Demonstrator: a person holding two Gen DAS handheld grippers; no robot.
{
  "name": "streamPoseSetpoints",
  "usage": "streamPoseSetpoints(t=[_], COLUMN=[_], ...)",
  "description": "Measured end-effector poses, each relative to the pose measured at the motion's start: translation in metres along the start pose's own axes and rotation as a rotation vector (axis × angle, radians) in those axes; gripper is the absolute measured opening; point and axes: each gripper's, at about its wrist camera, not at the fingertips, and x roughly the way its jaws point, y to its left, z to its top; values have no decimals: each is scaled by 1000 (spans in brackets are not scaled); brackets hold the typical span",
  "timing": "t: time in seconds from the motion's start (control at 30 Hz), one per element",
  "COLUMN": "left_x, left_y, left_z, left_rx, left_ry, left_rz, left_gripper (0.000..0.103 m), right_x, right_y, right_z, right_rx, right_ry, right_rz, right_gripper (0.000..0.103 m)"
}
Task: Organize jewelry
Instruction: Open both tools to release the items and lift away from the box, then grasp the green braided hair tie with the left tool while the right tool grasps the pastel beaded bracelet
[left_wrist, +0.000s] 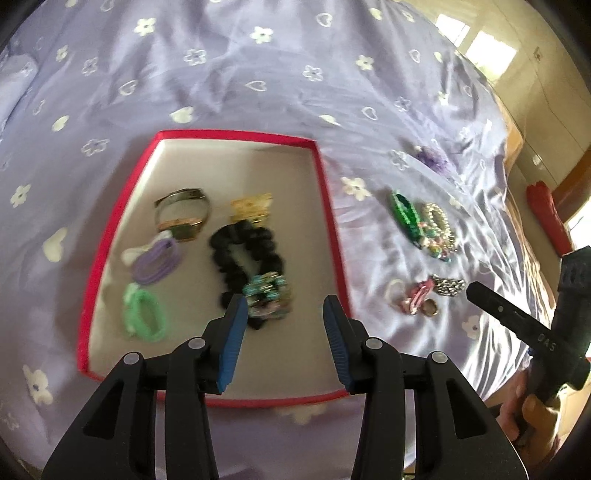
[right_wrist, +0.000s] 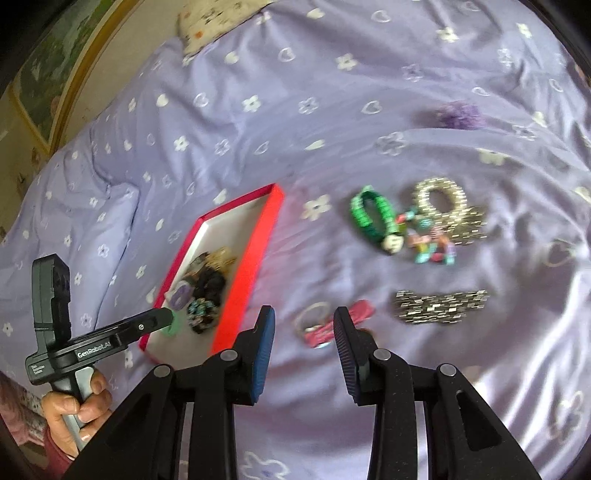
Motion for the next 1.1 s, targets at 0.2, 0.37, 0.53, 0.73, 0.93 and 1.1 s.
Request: streamPoseSetpoints(t=[0.2, 0.37, 0.53, 0.73, 0.93, 1.1], left_x=[7, 21, 40, 71, 102, 128], left_y=[-29, -55, -75, -92, -108, -122], left_z=[13, 26, 42, 60, 76, 92], left_rx=[49, 93, 117, 122, 127, 143], left_ry=[2, 7, 26, 68, 117, 137], left_rz=[-18, -29, -47, -75, -99, -99], left_gripper=[41, 41, 41, 41, 41, 41], right_x=[-7, -7, -2, 12, 29, 41], right_y=[-24, -44, -62, -81, -86, -90], right_z=[3, 10, 22, 33, 39, 44], right_rx=[35, 62, 83, 102, 85, 87], right_ry=[-16, -30, -37, -14, 24, 42], right_rz=[-27, -51, -81, -104, -115, -120], right_gripper=[36, 36, 36, 36, 36, 36])
